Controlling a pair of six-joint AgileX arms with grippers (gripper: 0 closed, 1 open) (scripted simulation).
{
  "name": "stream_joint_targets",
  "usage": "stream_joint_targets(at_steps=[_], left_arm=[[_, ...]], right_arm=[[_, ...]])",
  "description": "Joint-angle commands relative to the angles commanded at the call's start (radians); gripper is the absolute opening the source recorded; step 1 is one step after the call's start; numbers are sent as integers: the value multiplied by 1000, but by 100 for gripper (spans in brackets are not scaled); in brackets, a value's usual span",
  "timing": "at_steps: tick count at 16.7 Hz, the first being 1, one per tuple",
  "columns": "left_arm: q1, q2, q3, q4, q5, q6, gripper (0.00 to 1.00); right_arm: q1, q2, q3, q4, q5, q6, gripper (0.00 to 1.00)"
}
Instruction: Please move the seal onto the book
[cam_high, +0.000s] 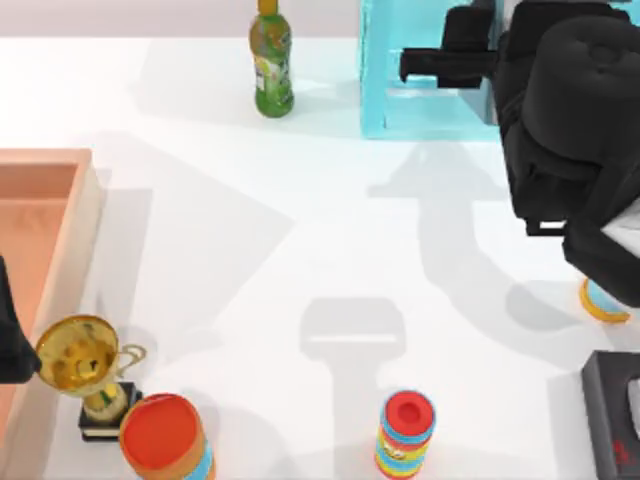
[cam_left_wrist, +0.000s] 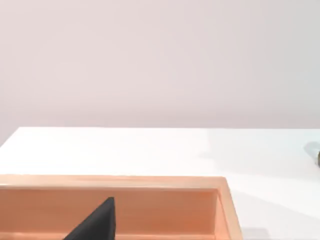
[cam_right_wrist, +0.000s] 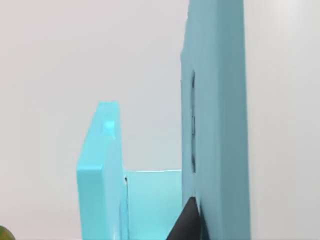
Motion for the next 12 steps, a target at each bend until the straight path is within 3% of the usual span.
stream_joint_targets(at_steps=[6, 9, 12], left_arm=[[0, 0, 0, 0, 0, 0, 100], [0, 0, 0, 0, 0, 0, 100], [0, 0, 0, 0, 0, 0, 100]], right_arm=[[18, 47, 20, 7, 2, -66, 0], [64, 135, 53, 9, 13, -226, 0], [123, 247, 90, 7, 21, -480, 0]])
